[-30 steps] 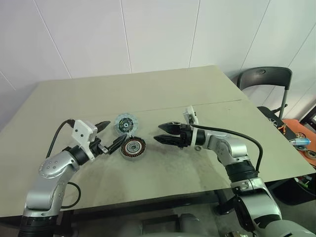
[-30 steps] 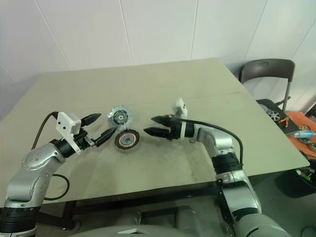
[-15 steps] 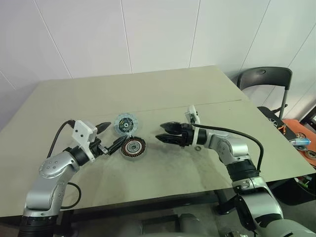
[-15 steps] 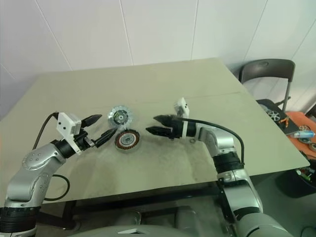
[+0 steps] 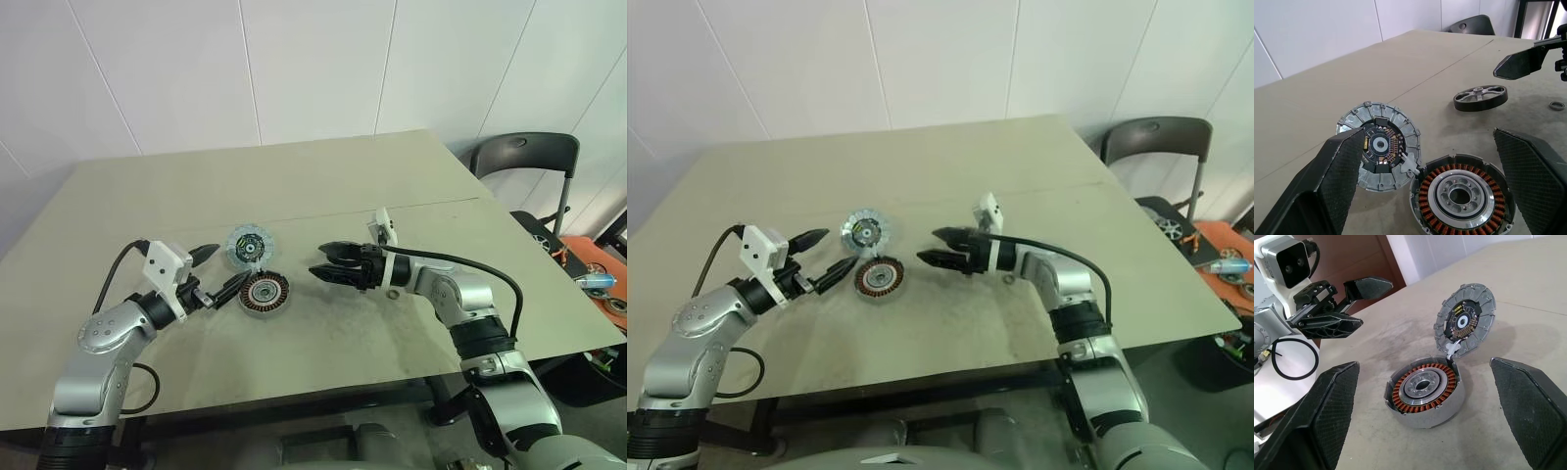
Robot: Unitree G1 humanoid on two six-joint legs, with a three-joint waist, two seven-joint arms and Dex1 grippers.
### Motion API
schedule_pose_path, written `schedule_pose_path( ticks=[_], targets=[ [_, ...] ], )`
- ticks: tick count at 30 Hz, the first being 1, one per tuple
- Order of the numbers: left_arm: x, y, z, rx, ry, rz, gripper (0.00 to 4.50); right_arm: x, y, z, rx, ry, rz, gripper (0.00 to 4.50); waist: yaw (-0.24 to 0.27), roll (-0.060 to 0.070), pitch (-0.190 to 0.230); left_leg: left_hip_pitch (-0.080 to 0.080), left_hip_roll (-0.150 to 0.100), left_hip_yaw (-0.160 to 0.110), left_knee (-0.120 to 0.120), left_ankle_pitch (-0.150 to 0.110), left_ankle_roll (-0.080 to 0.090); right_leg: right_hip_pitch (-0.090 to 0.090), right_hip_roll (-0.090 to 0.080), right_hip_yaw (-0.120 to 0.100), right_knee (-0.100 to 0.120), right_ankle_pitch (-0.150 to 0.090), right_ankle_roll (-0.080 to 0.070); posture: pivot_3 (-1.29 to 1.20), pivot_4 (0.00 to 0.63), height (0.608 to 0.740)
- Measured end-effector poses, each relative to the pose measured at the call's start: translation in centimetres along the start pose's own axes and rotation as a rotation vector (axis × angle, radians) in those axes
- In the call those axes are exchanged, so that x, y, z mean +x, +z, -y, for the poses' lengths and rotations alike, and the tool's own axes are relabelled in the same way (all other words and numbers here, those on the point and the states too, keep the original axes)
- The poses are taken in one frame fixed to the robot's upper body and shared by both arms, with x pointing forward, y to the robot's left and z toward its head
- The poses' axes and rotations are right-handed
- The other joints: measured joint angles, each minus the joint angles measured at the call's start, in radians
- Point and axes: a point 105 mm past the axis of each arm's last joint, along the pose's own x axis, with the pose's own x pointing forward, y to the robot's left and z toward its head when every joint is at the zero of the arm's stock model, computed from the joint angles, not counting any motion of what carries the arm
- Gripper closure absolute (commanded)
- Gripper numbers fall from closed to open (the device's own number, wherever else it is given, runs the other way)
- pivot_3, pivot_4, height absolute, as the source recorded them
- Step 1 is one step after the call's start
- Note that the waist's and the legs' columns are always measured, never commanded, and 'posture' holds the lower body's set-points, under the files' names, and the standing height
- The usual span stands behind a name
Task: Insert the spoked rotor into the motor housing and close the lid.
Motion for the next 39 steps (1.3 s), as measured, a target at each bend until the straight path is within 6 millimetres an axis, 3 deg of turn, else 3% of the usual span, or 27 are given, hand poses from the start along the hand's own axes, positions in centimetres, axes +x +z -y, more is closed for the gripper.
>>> schedule_pose_path(
  ticks=[24, 39],
  targets=[
    [-0.6, -1.2, 0.3, -0.026, 0.051, -0.004, 0.06, -0.2, 0.7, 0.5, -0.013, 0.016, -0.029, 0.00, 0.000, 0.000, 0.000, 0.000, 0.000, 0.000, 0.000, 0.000, 0.000, 0.000, 0.000, 0.000, 0.000, 0.000, 0.000, 0.00, 0.000, 0.740],
    [-0.9, -0.7, 0.1, 0.003, 0.060, 0.019, 0.06, 1.8, 0.7, 0.1, -0.026, 0.062, -0.029, 0.00, 0.000, 0.000, 0.000, 0.001, 0.000, 0.000, 0.000, 0.000, 0.000, 0.000, 0.000, 0.000, 0.000, 0.000, 0.000, 0.00, 0.000, 0.740]
  ],
)
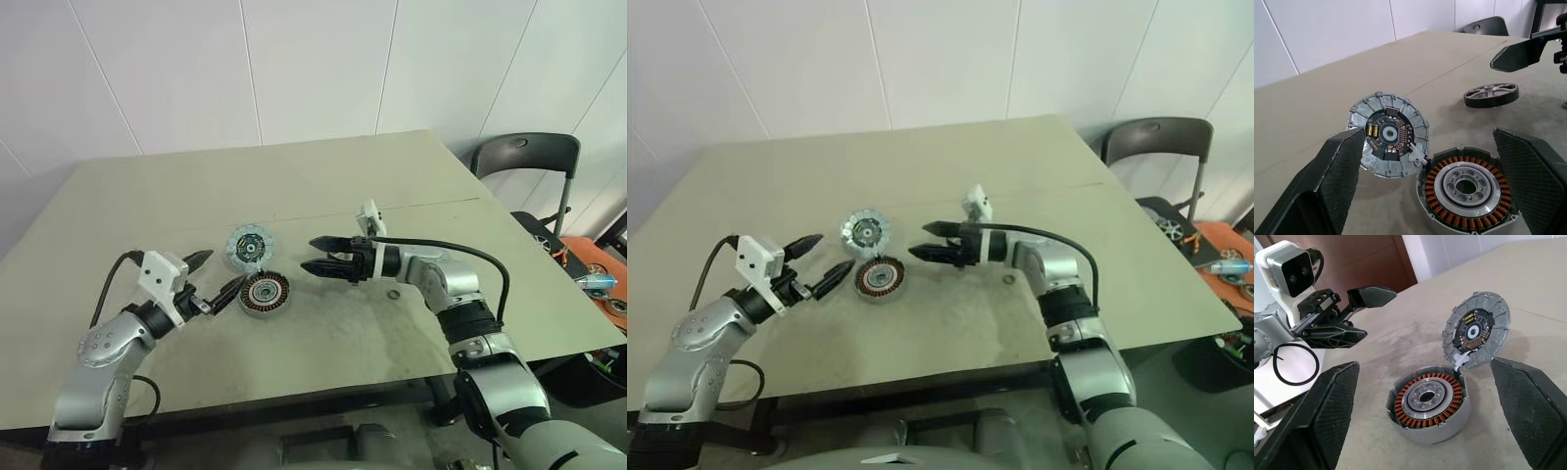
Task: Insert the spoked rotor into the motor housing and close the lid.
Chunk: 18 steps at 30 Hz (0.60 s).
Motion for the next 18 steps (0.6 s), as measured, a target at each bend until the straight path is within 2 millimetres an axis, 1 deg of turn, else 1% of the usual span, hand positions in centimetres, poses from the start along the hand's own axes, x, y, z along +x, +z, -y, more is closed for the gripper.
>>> schedule_pose_path(
  ticks=[4, 8, 14, 16, 18],
  targets=[
    [-0.2, -0.9, 0.0, -0.016, 0.007, -0.002, 0.06, 1.3, -0.5, -0.4, -0.027, 0.010, -0.030, 0.00, -0.002, 0.000, 0.000, 0.000, 0.000, 0.000, 0.000, 0.000, 0.000, 0.000, 0.000, 0.000, 0.000, 0.000, 0.000, 0.00, 0.000, 0.740],
    [-0.4, -1.8, -0.2, -0.028, 0.012, -0.008, 0.06, 3.5, -0.6, -1.9, -0.083, 0.077, -0.076, 0.00, -0.001, 0.000, 0.000, 0.000, 0.000, 0.000, 0.000, 0.000, 0.000, 0.000, 0.000, 0.000, 0.001, 0.000, 0.000, 0.00, 0.000, 0.740],
    [-1.1, -2.7, -0.8, -0.019, 0.029, -0.011, 0.06, 6.4, 0.4, -2.7, -0.260, 0.120, -0.174, 0.00, -0.001, 0.000, 0.000, 0.000, 0.000, 0.000, 0.000, 0.000, 0.000, -0.001, 0.000, 0.000, 0.001, 0.000, 0.000, 0.00, 0.000, 0.740],
    [-1.4, -2.9, -1.1, -0.011, 0.044, -0.013, 0.06, 6.9, -0.1, -2.7, -0.303, 0.124, -0.234, 0.00, -0.001, 0.000, 0.000, 0.000, 0.000, 0.000, -0.001, 0.000, 0.000, -0.001, 0.000, 0.000, 0.001, 0.000, 0.000, 0.00, 0.000, 0.740],
    [-2.0, -3.1, -1.4, -0.006, 0.061, -0.018, 0.06, 7.1, -1.2, -2.4, -0.329, 0.129, -0.306, 0.00, -0.001, 0.000, 0.000, 0.000, 0.000, 0.000, -0.001, 0.000, 0.000, -0.001, 0.000, 0.000, 0.001, 0.000, 0.000, 0.00, 0.000, 0.740]
  ],
)
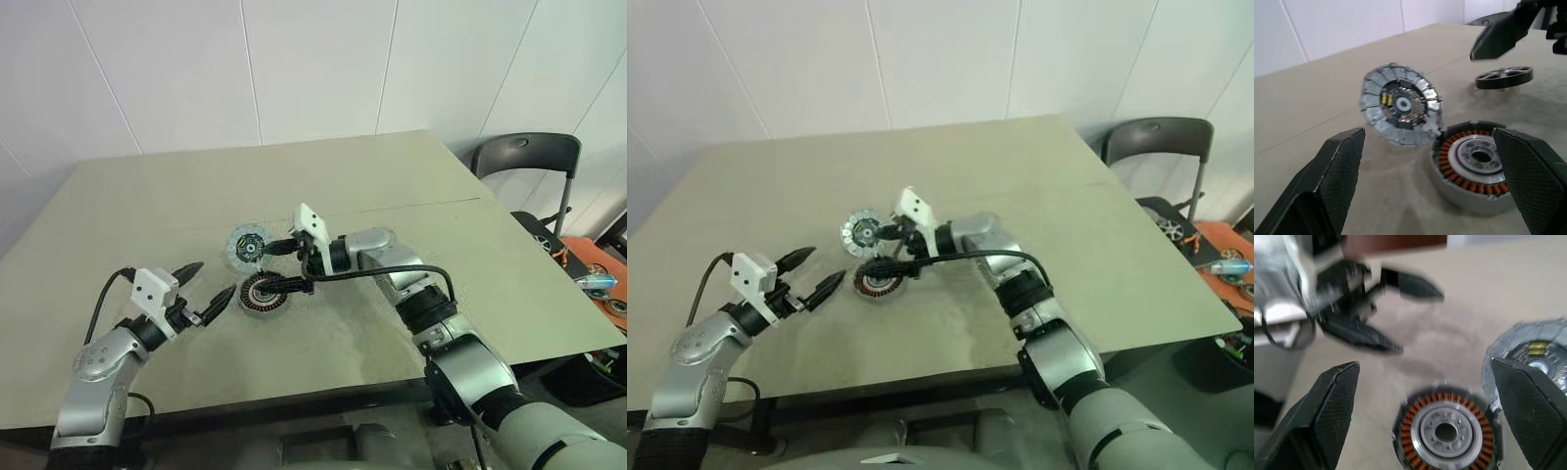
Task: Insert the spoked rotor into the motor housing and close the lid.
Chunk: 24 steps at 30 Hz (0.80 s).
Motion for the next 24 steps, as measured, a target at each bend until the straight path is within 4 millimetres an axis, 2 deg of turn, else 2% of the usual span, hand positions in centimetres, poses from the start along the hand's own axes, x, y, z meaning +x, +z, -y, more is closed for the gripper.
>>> schedule_pose_path(
  ticks=[3, 8, 11, 18, 24],
  targets=[
    [-0.5, -0.4, -0.3, 0.001, 0.016, -0.006, 0.06, 0.3, -1.5, -0.6, -0.060, 0.047, -0.099, 0.00, 0.000, 0.000, 0.000, -0.001, 0.000, 0.000, 0.000, 0.000, 0.000, 0.000, 0.000, 0.000, 0.000, 0.000, 0.000, 0.00, 0.000, 0.740],
    [-0.6, -0.5, -0.3, 0.007, 0.021, -0.002, 0.06, 0.5, -1.4, -1.0, -0.101, 0.110, -0.153, 0.00, -0.001, 0.000, 0.000, 0.000, 0.000, 0.000, 0.001, 0.000, 0.000, 0.000, 0.000, 0.000, 0.001, 0.000, 0.000, 0.00, 0.000, 0.740],
    [-0.6, -0.4, -0.4, 0.014, 0.022, 0.006, 0.06, 0.7, -1.3, -0.6, -0.115, 0.100, -0.190, 0.00, -0.001, 0.000, 0.000, 0.001, 0.000, 0.000, 0.000, 0.000, 0.000, 0.000, 0.000, 0.000, 0.002, 0.000, 0.000, 0.00, 0.000, 0.740],
    [-0.8, -0.9, -0.6, 0.009, 0.028, 0.000, 0.06, 1.5, -3.9, -0.3, -0.121, 0.075, -0.333, 0.00, -0.001, 0.000, 0.000, 0.000, 0.000, 0.000, 0.000, 0.000, 0.000, -0.001, 0.000, 0.000, 0.002, 0.000, 0.000, 0.00, 0.000, 0.740],
    [-0.9, -1.0, -0.6, 0.010, 0.030, -0.001, 0.06, 2.1, -4.1, -0.3, -0.166, 0.066, -0.354, 0.00, -0.003, 0.000, 0.000, 0.001, 0.000, 0.000, 0.000, 0.000, 0.000, 0.000, 0.000, 0.000, 0.002, 0.000, 0.000, 0.00, 0.000, 0.740]
  ],
)
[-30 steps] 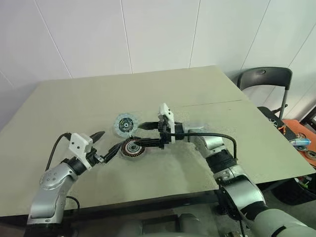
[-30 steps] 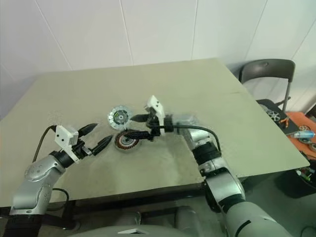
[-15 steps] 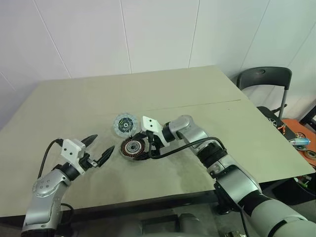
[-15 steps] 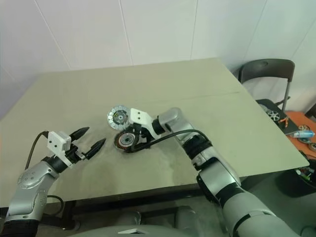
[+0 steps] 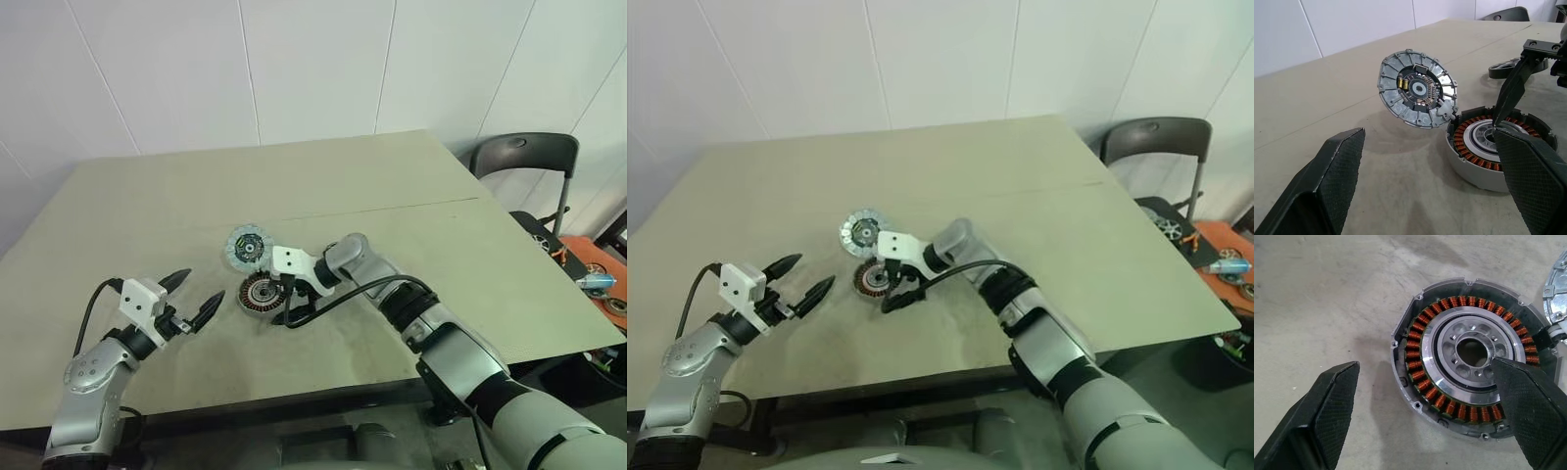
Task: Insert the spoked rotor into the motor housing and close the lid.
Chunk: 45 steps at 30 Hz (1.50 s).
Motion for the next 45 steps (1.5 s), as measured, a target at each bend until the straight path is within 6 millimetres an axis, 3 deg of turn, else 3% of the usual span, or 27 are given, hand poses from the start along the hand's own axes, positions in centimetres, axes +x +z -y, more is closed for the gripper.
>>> schedule_pose_path(
  ticks=[6, 12, 28, 36, 45],
  targets=[
    [-0.3, -0.2, 0.0, -0.001, 0.012, -0.006, 0.06, 0.5, -0.1, 0.3, -0.057, -0.023, -0.036, 0.00, 0.001, 0.000, 0.000, 0.002, 0.000, 0.000, 0.000, 0.000, 0.000, 0.002, 0.000, 0.000, 0.000, 0.000, 0.000, 0.00, 0.000, 0.740],
    [0.1, 0.9, 0.3, 0.009, 0.011, 0.001, 0.06, 1.2, 0.0, 0.3, -0.103, -0.032, -0.066, 0.00, 0.000, 0.000, 0.000, 0.008, 0.000, 0.000, -0.002, 0.000, 0.000, 0.007, 0.000, 0.000, 0.000, -0.001, -0.001, 0.00, 0.000, 0.740],
    [0.9, 2.9, 0.5, 0.025, 0.004, -0.014, 0.06, 0.7, 1.6, -0.3, -0.101, 0.044, 0.053, 0.00, 0.000, 0.000, 0.000, 0.008, 0.000, 0.000, -0.006, 0.000, 0.000, 0.006, 0.000, 0.000, 0.000, -0.003, -0.002, 0.00, 0.000, 0.740],
    [0.9, 3.0, 0.6, 0.020, -0.003, -0.015, 0.06, 1.0, 0.3, -1.1, -0.092, 0.085, -0.009, 0.00, 0.000, 0.000, 0.000, 0.008, 0.000, 0.000, -0.006, 0.000, 0.000, 0.005, 0.000, 0.000, 0.000, -0.003, -0.003, 0.00, 0.000, 0.740],
    [0.8, 3.1, 0.6, 0.027, -0.006, -0.006, 0.06, 1.6, -0.1, -0.5, -0.167, 0.019, -0.071, 0.00, 0.000, 0.000, 0.000, 0.012, 0.000, 0.000, -0.005, 0.000, -0.001, 0.008, 0.000, 0.000, 0.001, -0.004, -0.005, 0.00, 0.000, 0.740]
  ],
)
